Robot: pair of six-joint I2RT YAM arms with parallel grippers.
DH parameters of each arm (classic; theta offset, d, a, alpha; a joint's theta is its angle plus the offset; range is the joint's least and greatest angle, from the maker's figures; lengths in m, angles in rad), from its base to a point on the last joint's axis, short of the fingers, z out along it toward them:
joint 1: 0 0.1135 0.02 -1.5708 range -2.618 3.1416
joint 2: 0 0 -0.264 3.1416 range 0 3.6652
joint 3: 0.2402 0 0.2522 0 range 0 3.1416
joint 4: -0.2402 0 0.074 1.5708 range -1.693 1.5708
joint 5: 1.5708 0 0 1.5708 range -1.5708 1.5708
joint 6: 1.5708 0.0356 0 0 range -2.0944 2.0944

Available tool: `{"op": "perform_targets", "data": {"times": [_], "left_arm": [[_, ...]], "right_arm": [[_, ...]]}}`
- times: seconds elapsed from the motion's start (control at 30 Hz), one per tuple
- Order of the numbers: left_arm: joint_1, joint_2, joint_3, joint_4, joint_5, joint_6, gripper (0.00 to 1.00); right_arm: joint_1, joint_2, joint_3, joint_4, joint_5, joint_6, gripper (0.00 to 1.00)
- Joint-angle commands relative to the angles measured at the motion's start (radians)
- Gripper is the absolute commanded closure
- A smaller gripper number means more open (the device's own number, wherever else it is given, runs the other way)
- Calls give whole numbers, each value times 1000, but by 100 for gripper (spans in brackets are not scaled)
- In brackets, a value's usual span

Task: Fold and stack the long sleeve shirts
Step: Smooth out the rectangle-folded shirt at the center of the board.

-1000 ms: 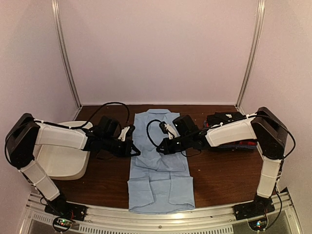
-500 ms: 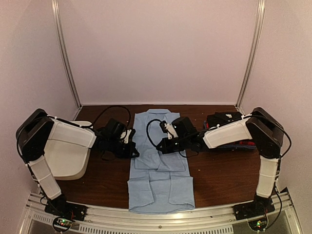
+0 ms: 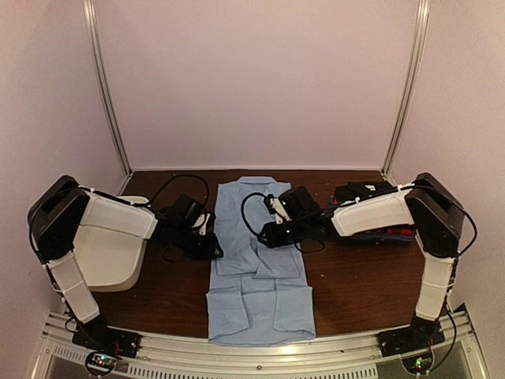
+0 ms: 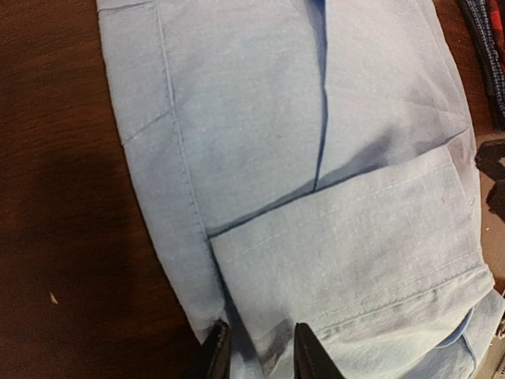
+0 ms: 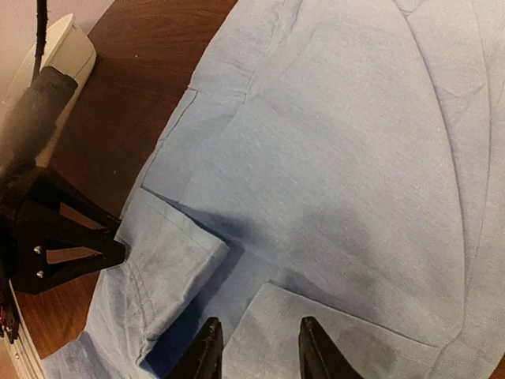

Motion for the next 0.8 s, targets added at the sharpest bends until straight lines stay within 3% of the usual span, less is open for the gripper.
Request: {"op": "perform_targets", "data": {"times": [0.0,0.2,0.43,0.77], "left_arm": [[1,-69,32,-32,-26,3,69],[0,-97,46,-47,-5,2,68],[2,-130,28,-80,14,-5,67],[2,-268,-97,-147,116,12,66]], "right_arm": [[2,-114,23,-51,41,-24,68],[54,-86,69,-57,-42,-38,78],[101,22,127,-58,-130,-47,79],[85,90,29,-31,-136,53,82]]}}
